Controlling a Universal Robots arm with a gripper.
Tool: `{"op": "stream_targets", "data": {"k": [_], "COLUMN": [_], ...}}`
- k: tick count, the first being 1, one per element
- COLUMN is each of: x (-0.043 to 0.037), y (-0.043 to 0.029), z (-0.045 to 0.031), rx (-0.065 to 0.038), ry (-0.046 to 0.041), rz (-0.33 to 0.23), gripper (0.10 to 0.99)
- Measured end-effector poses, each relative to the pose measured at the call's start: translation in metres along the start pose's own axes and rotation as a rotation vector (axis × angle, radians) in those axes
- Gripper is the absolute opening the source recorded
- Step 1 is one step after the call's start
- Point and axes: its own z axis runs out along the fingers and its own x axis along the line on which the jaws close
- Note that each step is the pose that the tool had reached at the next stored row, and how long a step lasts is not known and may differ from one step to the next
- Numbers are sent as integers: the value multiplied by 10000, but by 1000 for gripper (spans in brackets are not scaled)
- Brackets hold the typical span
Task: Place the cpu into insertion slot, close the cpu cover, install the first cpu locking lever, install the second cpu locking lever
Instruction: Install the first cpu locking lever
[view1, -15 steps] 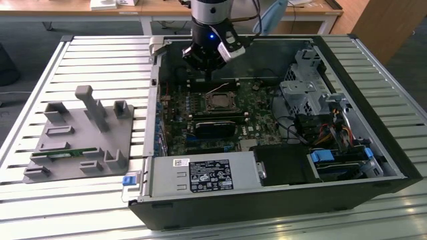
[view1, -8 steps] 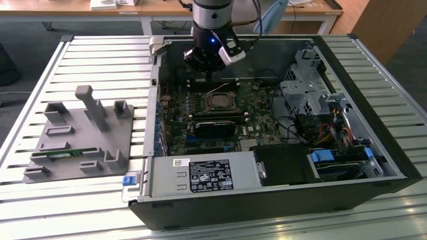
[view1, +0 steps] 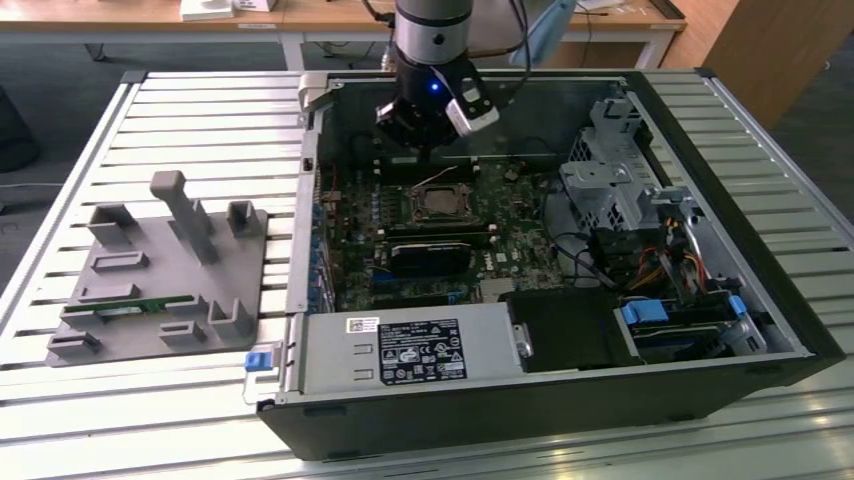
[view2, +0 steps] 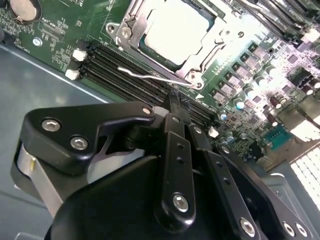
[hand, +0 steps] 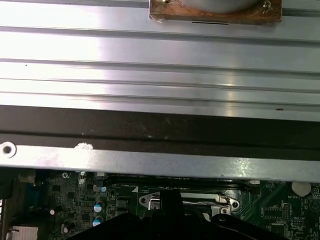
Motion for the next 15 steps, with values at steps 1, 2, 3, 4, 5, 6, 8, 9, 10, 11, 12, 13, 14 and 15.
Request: {"op": "stream_targets", "data": {"k": [1, 2, 3, 4, 5, 6, 8, 9, 10, 11, 12, 13, 14, 15], "x": [0, -1, -1, -1, -2, -1, -2, -2, -2, -2, -2, -2, -2, -2], "y": [-1, -1, -2, -2, -3, -3, -3, -3, -3, -4, -3, -4, -4, -4], "z": [6, 13, 19, 24, 27, 28, 32, 34, 34, 35, 36, 37, 38, 39], "rx": [0, 0, 0, 0, 0, 2, 0, -1, 1, 0, -1, -2, -2, -1], "ry": [0, 0, 1, 3, 6, 9, 8, 7, 9, 9, 8, 8, 8, 9], "rz": [0, -1, -1, 0, 0, 1, 0, 0, 0, 0, 0, 0, 0, 0], "gripper": [106, 106, 106, 106, 106, 106, 106, 106, 106, 106, 106, 106, 106, 106]}}
